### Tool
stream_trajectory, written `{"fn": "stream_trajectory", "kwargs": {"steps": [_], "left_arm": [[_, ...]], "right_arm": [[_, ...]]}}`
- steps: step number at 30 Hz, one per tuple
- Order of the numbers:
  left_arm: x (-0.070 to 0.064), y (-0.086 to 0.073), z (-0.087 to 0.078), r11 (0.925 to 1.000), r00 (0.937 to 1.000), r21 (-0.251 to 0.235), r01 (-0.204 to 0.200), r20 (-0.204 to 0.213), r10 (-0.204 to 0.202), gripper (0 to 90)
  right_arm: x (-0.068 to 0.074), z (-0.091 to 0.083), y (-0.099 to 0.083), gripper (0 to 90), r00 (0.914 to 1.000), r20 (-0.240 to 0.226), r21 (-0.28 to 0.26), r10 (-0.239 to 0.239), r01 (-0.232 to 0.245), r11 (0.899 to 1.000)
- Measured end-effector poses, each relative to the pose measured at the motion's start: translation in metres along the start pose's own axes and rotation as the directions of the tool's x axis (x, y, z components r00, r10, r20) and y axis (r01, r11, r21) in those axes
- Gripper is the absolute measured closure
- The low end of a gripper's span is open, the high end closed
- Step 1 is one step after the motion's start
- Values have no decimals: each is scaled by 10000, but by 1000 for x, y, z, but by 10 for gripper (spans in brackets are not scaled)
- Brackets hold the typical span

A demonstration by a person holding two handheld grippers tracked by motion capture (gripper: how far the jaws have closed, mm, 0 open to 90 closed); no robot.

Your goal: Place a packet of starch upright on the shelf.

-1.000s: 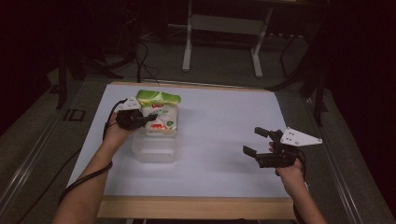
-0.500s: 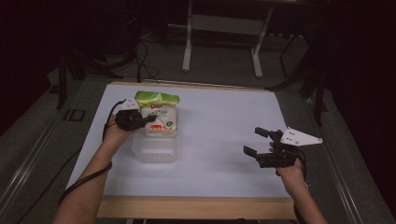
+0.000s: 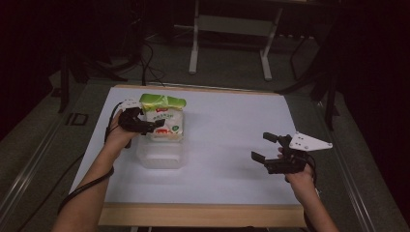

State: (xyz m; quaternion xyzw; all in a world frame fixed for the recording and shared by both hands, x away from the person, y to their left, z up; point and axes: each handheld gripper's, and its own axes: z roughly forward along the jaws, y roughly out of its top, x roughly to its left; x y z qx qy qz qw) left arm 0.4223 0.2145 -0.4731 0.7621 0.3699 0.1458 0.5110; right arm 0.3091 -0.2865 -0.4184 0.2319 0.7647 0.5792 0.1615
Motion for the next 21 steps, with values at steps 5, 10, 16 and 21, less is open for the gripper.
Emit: {"fn": "stream_trajectory", "kwargs": {"steps": [5, 10, 16, 21], "left_arm": [[-3, 1, -4, 9995, 9996, -130, 273, 125, -271, 25], [-7, 0, -12, 9994, 9999, -313, 111, -74, -113, 20], [-8, 2, -27, 9972, 9988, -563, 493, -54, -497, 20], [-12, 0, -37, 9980, 9974, -443, 443, -554, -467, 15]], "right_arm": [[1, 0, 1, 142, 10000, -5, 10, -33, 33, 10000], [1, -1, -1, 142, 10000, 21, 52, 26, -26, 10000], [0, -1, -4, 142, 9999, 31, 148, 106, -106, 9998], [0, -1, -4, 142, 9999, 30, 175, 119, -119, 9998]]}}
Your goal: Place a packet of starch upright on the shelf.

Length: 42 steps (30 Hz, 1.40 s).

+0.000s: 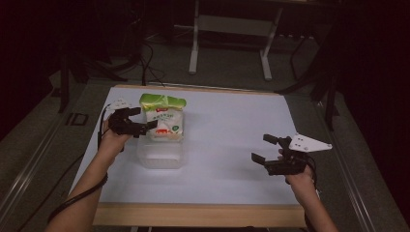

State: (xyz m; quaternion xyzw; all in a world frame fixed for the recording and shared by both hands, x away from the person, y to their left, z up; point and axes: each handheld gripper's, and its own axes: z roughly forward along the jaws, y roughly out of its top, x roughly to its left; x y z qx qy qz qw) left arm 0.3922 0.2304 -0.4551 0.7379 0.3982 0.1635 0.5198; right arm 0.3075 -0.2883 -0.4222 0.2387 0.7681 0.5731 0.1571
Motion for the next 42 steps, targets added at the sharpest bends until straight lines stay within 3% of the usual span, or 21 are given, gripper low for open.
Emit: {"fn": "stream_trajectory", "kwargs": {"steps": [3, 7, 19, 23, 26, 30, 36, 42], "left_arm": [[-1, -3, -5, 10000, 9999, 39, 51, -103, -50, 14], [-6, -6, -13, 9991, 9987, 374, -178, -467, 196, 14], [-31, -1, -47, 9975, 9940, 30, -699, -847, 699, 14], [-37, -2, -53, 9980, 9948, -37, -636, -804, 631, 14], [-47, -5, -58, 9969, 9947, 41, -788, -659, 789, 14], [-62, -9, -65, 9943, 9935, -247, -1033, -507, 1019, 14], [-84, -15, -70, 9903, 9899, -41, -1389, -309, 1387, 14], [-102, -19, -71, 9871, 9869, -100, -1600, 213, 1602, 14]], "right_arm": [[0, -1, 0, 142, 10000, 6, -4, 15, -15, 10000], [0, -1, -1, 142, 10000, 1, 21, 46, -46, 10000], [3, 1, -2, 142, 10000, -51, 88, 40, -39, 10000], [3, 0, -1, 142, 10000, -52, 73, 74, -73, 9999], [3, -1, -2, 142, 10000, -48, 62, 55, -55, 10000], [3, -2, -2, 142, 10000, -38, 79, 62, -61, 9999], [4, -2, -3, 142, 10000, -32, 82, 21, -20, 10000], [5, -2, -4, 142, 10000, -43, 85, 33, -32, 10000]]}}
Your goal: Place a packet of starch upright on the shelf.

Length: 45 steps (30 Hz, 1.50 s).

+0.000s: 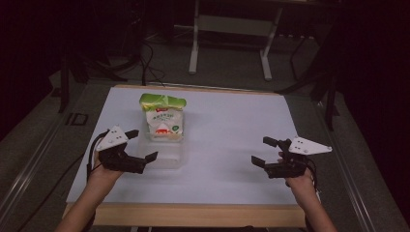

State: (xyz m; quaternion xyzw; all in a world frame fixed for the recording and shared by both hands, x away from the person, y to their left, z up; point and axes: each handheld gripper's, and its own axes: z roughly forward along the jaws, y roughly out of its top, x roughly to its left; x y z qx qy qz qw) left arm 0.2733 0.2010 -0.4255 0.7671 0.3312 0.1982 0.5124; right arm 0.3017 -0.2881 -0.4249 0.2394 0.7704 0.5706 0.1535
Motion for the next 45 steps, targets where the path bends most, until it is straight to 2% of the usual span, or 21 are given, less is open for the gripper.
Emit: {"fn": "stream_trajectory", "kwargs": {"steps": [7, 12, 13, 15, 17, 18, 22, 25, 26, 33, 35, 36, 43, 45], "left_arm": [[-25, 4, 3, 9993, 9966, -191, -308, 758, 322, 14], [-42, 7, 10, 9980, 9869, -348, -521, 1511, 568, 14], [-42, 7, 10, 9980, 9869, -348, -521, 1511, 568, 14], [-50, 8, 17, 9973, 9805, -386, -629, 1839, 690, 14], [-54, 8, 22, 9970, 9774, -334, -697, 1976, 750, 14], [-58, 7, 28, 9967, 9720, -315, -742, 2213, 793, 14], [-66, 3, 40, 9971, 9624, -316, -687, 2612, 746, 14], [-70, 1, 46, 9964, 9591, -252, -805, 2702, 843, 14], [-73, -1, 51, 9964, 9543, -230, -816, 2866, 848, 14], [-83, -8, 62, 9962, 9484, -399, -779, 3051, 864, 14], [-87, -12, 66, 9958, 9437, -341, -853, 3178, 917, 14], [-90, -15, 70, 9949, 9389, -350, -949, 3289, 1011, 14], [-97, -24, 78, 9951, 9306, -317, -939, 3523, 991, 14], [-99, -27, 80, 9940, 9271, -247, -1069, 3588, 1086, 14]], "right_arm": [[2, -2, -1, 142, 10000, -11, -19, 12, -12, 10000], [2, -2, -3, 137, 9999, -73, 46, 86, -86, 10000], [2, -2, -3, 137, 9999, -73, 46, 86, -86, 10000], [3, -2, -5, 135, 9999, -103, 74, 57, -56, 10000], [3, -2, -5, 135, 10000, -86, 88, 43, -43, 10000], [3, -3, -6, 135, 10000, -81, 59, 52, -51, 10000], [3, -5, -8, 135, 9999, -68, 22, 110, -110, 9999], [4, -5, -9, 136, 10000, -46, 42, 85, -85, 10000], [4, -5, -10, 136, 9999, -70, 38, 117, -117, 9999], [5, -5, -15, 136, 9999, -66, 68, 135, -134, 9999], [5, -5, -16, 136, 9999, -60, 75, 137, -137, 9999], [6, -5, -17, 136, 9999, -42, 66, 132, -132, 9999], [6, -3, -22, 136, 9999, -56, 129, 121, -121, 9998], [6, -3, -23, 136, 9999, -64, 127, 117, -117, 9999]]}}
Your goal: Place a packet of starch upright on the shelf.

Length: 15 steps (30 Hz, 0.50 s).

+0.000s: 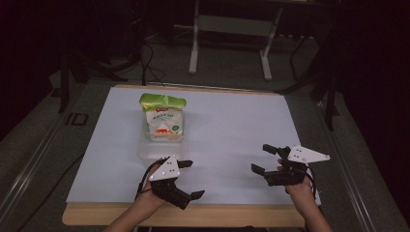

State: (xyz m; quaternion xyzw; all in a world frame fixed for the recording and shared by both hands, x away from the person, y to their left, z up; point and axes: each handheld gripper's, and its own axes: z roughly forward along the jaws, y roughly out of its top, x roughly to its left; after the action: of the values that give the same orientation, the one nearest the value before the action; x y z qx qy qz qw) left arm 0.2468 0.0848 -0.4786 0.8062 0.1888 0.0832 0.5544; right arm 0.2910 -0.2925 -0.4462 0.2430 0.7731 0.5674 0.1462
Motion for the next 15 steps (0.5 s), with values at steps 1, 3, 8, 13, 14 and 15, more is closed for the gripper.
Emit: {"fn": "stream_trajectory", "kwargs": {"steps": [1, 3, 8, 13, 14, 15], "left_arm": [[-2, -3, 2, 10000, 10000, 76, -62, -45, 62, 14], [-3, -6, 4, 10000, 10000, 32, -23, -37, 23, 14], [-5, -9, 8, 9999, 10000, 147, -64, -20, 64, 14], [-6, -12, 11, 9994, 9999, 309, -158, -36, 160, 14], [-5, -13, 11, 9994, 9999, 326, -132, -41, 133, 14], [-5, -13, 11, 9993, 9999, 341, -126, -29, 127, 14]], "right_arm": [[0, 1, -2, 136, 10000, 33, 72, -42, 42, 10000], [-1, 2, -5, 136, 9999, 82, 181, -97, 96, 9998], [-2, 5, -10, 136, 10000, 58, 307, -50, 49, 9995], [-1, 9, -14, 136, 9999, -15, 519, -144, 145, 9985], [-1, 10, -14, 136, 9999, -30, 539, -153, 155, 9984], [-1, 10, -15, 136, 9999, -51, 550, -156, 158, 9984]]}}
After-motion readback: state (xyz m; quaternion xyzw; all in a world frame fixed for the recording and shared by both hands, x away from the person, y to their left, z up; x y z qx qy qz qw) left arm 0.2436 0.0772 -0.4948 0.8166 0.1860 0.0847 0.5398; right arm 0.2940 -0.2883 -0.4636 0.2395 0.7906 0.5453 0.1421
